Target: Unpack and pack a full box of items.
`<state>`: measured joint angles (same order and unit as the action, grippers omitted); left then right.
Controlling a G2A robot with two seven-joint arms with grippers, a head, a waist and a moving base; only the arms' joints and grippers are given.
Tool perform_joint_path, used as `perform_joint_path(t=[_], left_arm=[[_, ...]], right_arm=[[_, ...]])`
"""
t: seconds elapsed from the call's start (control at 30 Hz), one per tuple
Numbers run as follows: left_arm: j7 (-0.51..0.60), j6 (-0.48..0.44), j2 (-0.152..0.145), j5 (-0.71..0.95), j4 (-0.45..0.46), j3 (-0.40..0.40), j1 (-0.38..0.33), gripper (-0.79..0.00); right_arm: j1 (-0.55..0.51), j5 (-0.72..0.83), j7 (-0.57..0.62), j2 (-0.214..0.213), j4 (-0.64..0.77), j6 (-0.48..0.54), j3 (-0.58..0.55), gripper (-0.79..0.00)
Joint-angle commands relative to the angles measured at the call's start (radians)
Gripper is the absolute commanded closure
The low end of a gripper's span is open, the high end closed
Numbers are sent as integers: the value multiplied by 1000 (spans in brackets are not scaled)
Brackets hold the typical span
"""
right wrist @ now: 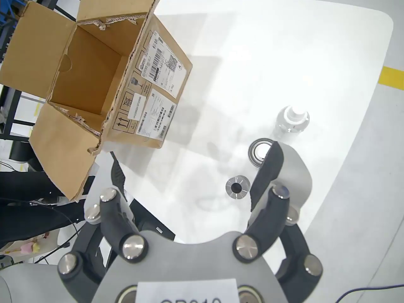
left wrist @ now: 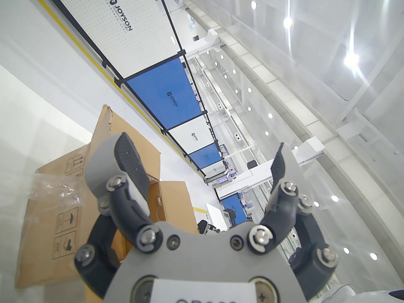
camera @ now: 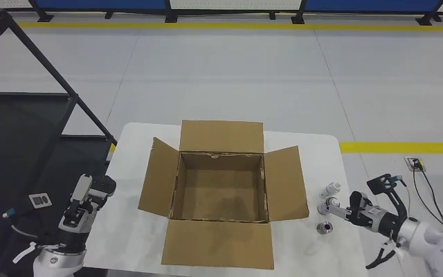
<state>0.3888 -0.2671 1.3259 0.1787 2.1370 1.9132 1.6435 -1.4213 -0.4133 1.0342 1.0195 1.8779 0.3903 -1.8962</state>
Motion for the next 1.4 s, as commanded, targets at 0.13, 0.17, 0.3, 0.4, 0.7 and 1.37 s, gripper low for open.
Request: perform_joint_path(t=[0.13, 0.17, 0.3, 0.4, 0.7, 1.37], left_arm=[[0, 0, 0, 0, 0, 0, 0, -785], [0, 0, 0, 0, 0, 0, 0, -785], [0, 0, 0, 0, 0, 0, 0, -785], [0, 0, 0, 0, 0, 0, 0, -785], [0, 0, 0, 0, 0, 0, 0, -785], [0, 0, 0, 0, 0, 0, 0, -785]], right_arm=[[1, 1, 0, 0, 0, 0, 0, -785], [1, 1, 0, 0, 0, 0, 0, -785], [-7, -108, -25, -3, 22, 43, 23, -785], [-31, -237, -48, -8, 20, 86, 39, -785], [-107, -499, -99, -14, -7, 95, 117, -785], [31, -536, -140, -11, -241, 22, 290, -372]])
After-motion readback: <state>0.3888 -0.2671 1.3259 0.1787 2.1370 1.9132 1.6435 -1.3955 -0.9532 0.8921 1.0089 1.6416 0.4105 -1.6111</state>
